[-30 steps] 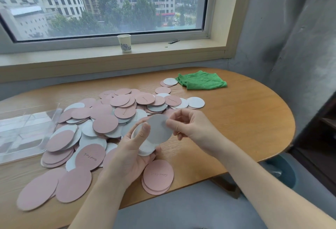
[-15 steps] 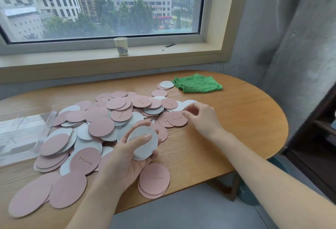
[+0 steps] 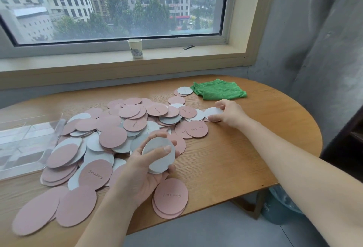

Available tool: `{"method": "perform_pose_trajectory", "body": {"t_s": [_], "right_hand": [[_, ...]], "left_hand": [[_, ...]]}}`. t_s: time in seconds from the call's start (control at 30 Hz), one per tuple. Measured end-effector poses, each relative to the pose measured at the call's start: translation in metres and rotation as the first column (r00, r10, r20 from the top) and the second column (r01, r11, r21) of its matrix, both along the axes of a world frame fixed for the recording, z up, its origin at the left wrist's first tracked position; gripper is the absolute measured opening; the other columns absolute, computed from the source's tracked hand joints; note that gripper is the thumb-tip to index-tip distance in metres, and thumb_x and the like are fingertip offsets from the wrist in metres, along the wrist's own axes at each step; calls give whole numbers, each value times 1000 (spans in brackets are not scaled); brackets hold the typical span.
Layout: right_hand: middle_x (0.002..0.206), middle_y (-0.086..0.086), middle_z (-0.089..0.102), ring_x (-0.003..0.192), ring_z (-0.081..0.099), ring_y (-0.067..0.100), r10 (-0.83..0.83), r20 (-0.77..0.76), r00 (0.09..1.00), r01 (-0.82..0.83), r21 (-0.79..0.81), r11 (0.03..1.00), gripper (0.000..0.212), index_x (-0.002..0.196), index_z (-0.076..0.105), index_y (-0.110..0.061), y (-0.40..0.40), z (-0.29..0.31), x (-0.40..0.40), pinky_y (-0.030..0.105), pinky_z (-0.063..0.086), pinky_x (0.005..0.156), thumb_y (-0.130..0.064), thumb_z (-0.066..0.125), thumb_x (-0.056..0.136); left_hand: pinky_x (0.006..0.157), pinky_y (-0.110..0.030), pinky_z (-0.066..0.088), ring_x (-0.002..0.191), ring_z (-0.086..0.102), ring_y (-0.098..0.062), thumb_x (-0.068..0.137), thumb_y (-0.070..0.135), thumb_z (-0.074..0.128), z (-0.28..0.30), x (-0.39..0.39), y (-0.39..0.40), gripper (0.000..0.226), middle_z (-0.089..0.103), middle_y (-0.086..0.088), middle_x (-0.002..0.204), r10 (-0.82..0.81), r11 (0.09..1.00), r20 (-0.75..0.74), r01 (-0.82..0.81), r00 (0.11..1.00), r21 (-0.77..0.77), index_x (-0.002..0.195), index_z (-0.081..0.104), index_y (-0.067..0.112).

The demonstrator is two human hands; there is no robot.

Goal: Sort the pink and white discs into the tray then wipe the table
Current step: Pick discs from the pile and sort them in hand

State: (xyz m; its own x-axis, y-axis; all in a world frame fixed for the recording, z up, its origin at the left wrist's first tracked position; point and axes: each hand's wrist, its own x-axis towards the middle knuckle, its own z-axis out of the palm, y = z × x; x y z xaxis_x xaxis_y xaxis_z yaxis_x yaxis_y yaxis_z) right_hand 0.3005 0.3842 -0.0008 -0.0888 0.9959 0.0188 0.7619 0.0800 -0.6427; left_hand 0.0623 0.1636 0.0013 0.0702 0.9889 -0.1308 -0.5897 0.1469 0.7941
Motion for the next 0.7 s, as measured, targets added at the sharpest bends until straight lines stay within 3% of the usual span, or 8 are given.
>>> {"method": "perform_pose_trajectory", "body": {"t_s": [0.07, 0.2, 0.33, 0.43, 0.57, 0.63, 0.7], "right_hand": [[122, 5, 62, 112, 56, 21, -38, -33, 999, 38, 18, 999, 61, 126, 64, -18, -1, -2, 1, 28, 40, 90, -30, 90, 72], [94, -2, 65, 93, 61, 18, -74, -180, 981, 94, 101, 990, 23, 102, 68, -17, -11, -4, 6, 26, 42, 75, -20, 81, 83], [82, -3, 64, 77, 58, 13, -85, -492, 867, 155, 104, 982, 10, 92, 69, -12, -40, 5, 1, 24, 47, 66, -15, 78, 87], [84, 1, 68, 74, 59, 12, -14, -702, 713, 43, 23, 999, 6, 89, 70, -12, -80, 20, -13, 23, 48, 64, -13, 76, 89], [80, 1, 66, 63, 56, 10, 92, -847, 523, -211, -24, 977, 10, 94, 68, -5, -140, 33, -39, 22, 49, 62, -10, 74, 88], [79, 2, 65, 63, 55, 12, 165, -845, 509, -323, -10, 946, 10, 93, 67, -4, -164, 35, -54, 21, 50, 60, -8, 74, 87], [77, 0, 66, 64, 56, 15, 254, -778, 575, -363, 36, 931, 11, 91, 68, -3, -180, 32, -68, 24, 51, 61, -8, 77, 86]], "left_hand": [[59, -32, 51, 91, 68, -31, 58, 12, 96, 1, 1, 0, 56, 69, -18, 113, -1, 1000, 5, 1, 1000, -3, 107, 71, 19], [59, -33, 51, 90, 68, -33, 47, 30, 106, 2, 2, -1, 72, 69, -20, 113, 20, 1000, 16, -20, 1000, -16, 110, 73, 17], [60, -34, 51, 89, 69, -33, 41, 45, 105, 1, 3, -2, 75, 70, -18, 109, 36, 999, 26, -36, 999, -17, 105, 78, 18], [60, -34, 53, 89, 70, -31, 40, 54, 102, 0, 2, -4, 78, 70, -16, 107, 30, 1000, 22, -30, 999, 4, 105, 79, 19], [58, -34, 54, 88, 71, -30, 37, 58, 100, 0, 0, -9, 81, 72, -16, 105, 32, 999, 42, -32, 999, 13, 104, 80, 18], [59, -33, 55, 88, 69, -26, 43, 62, 97, 0, -1, -12, 84, 71, -14, 106, 12, 999, 26, -13, 1000, 40, 111, 79, 16], [61, -33, 55, 85, 66, -25, 47, 67, 93, -1, -4, -15, 96, 69, -15, 106, 6, 998, -10, -5, 1000, 62, 122, 73, 12]]}}
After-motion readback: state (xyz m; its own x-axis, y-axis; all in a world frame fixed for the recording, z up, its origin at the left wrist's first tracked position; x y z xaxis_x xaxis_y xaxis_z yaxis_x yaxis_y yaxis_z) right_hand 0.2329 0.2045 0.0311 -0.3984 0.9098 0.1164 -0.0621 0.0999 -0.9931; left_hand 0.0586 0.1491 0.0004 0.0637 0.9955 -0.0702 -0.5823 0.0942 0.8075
